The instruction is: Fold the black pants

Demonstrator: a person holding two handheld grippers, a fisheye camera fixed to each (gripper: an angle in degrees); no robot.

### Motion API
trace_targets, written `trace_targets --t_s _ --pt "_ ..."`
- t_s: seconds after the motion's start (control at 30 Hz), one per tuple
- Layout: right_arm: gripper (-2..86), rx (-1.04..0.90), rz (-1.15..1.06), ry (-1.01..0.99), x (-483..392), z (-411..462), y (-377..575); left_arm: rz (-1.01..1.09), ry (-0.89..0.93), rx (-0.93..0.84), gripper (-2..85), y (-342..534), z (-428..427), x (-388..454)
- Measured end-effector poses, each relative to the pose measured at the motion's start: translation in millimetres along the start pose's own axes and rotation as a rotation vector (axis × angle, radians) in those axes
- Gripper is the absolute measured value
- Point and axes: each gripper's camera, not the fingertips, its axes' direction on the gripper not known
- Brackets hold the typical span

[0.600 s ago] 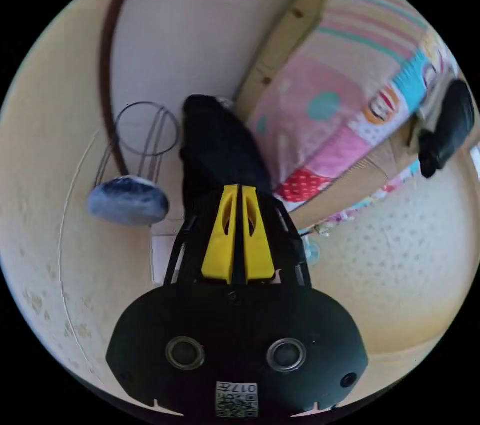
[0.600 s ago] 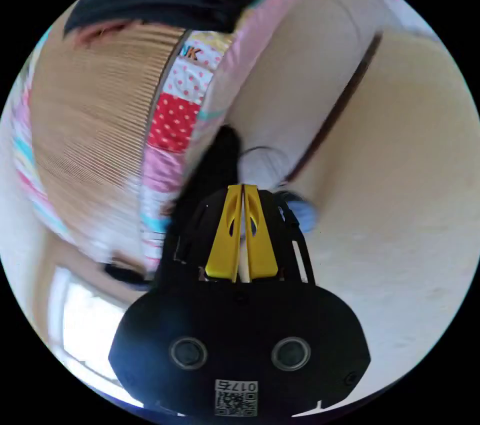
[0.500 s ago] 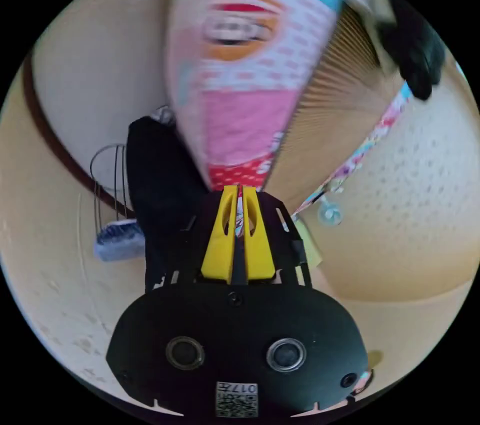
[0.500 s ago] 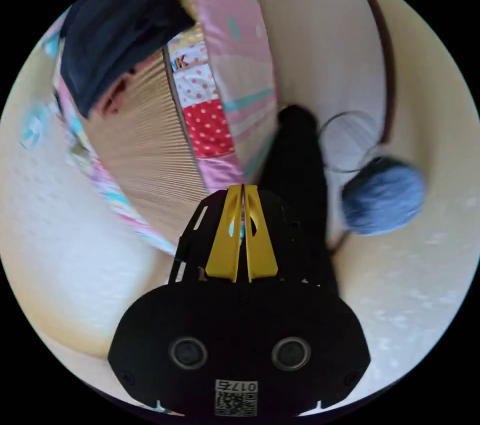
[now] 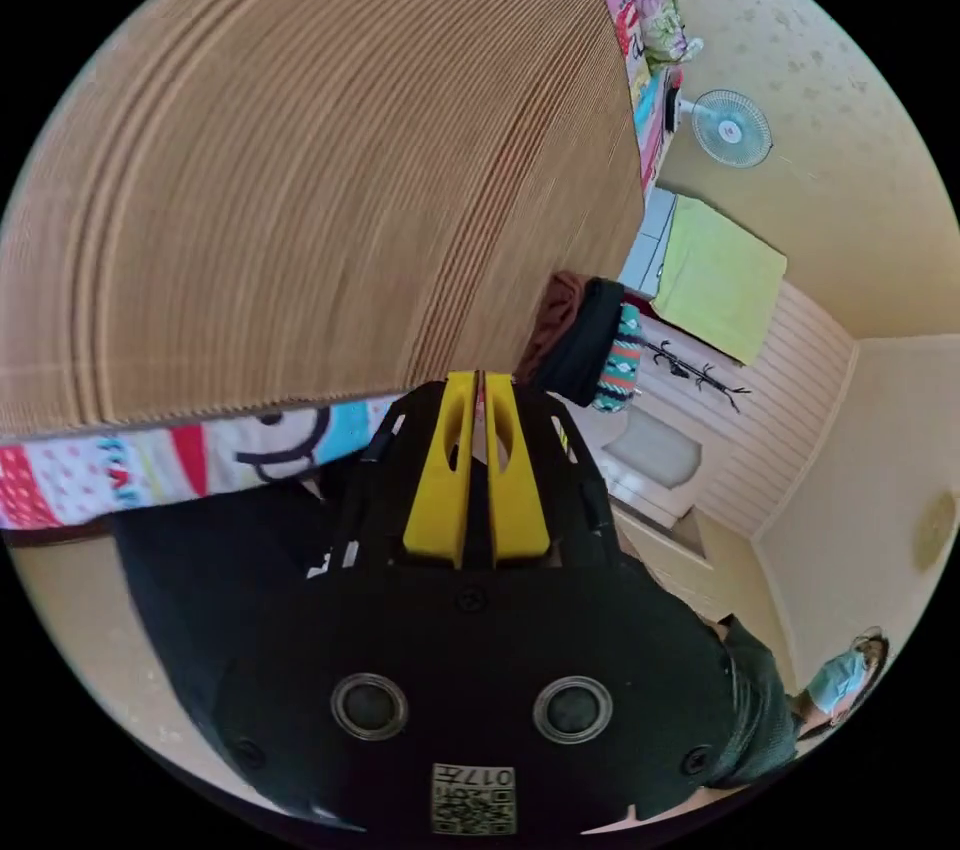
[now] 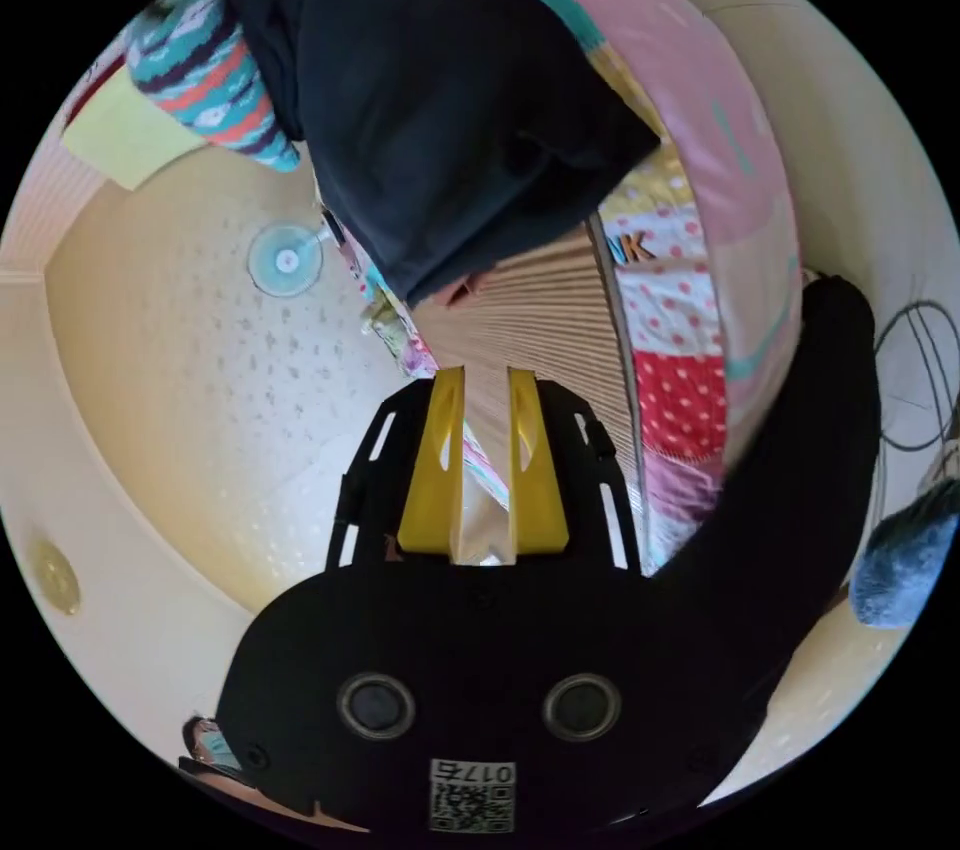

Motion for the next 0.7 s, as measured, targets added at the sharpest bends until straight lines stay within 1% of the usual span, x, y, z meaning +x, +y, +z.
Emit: trace_targets --t_s 0.03,0.07,0.1,0.13,0.17,0.2,0.23,0.27,0.33,0.37,0.43,0.5,0.57,0.6,0.67,0.7 --pt "7.9 0.051 0.041 -0.063 10 -3 -6 -0.037 0.052 -0.124 -0.6 -1 27 -14" --pt "8.1 0.081 0.060 -0.097 16 -5 -8 -0.064 0.055 -0.164 -0.6 -6 31 -20" --pt "8.4 0.132 0.101 -0.167 29 -8 -11 -0.077 0.021 -0.108 -0.7 -10 18 -23" --pt "8.8 0.175 0.141 -0.230 43 -9 -13 -0.080 -0.001 0.018 -0.8 -9 -5 -25" --pt "9.0 0.195 0.161 -0.258 51 -9 -14 -0.085 0.006 0.079 -0.9 -8 -16 -28" --pt "9.4 0.224 0.200 -0.304 66 -9 -17 -0.097 0.054 0.175 -0.9 -3 -31 -37" --pt "9.8 0.244 0.227 -0.334 80 -8 -20 -0.116 0.126 0.233 -0.9 3 -37 -51" --pt "10.0 0.251 0.233 -0.346 86 -7 -21 -0.128 0.166 0.255 -0.9 7 -38 -59" --pt "10.5 0.279 0.237 -0.385 109 -6 -28 -0.165 0.302 0.371 -0.9 34 -35 -94" --pt "10.4 0.291 0.238 -0.401 115 -5 -29 -0.176 0.325 0.404 -0.9 41 -34 -104" --pt "9.4 0.349 0.254 -0.490 140 -5 -33 -0.268 0.419 0.486 -0.9 67 -31 -150" --pt "7.6 0.353 0.300 -0.533 160 -2 -37 -0.306 0.487 0.557 -0.9 85 -31 -181" --pt "5.3 0.323 0.369 -0.532 181 2 -39 -0.321 0.513 0.629 -0.8 104 -31 -204" --pt "4.0 0.321 0.346 -0.537 188 0 -38 -0.311 0.538 0.672 -0.7 114 -30 -217" --pt "2.6 0.297 0.231 -0.566 192 -5 -37 -0.271 0.626 0.752 -0.6 124 -27 -235" --pt "2.0 0.259 0.109 -0.653 192 -8 -36 -0.241 0.712 0.808 -0.6 129 -25 -248"
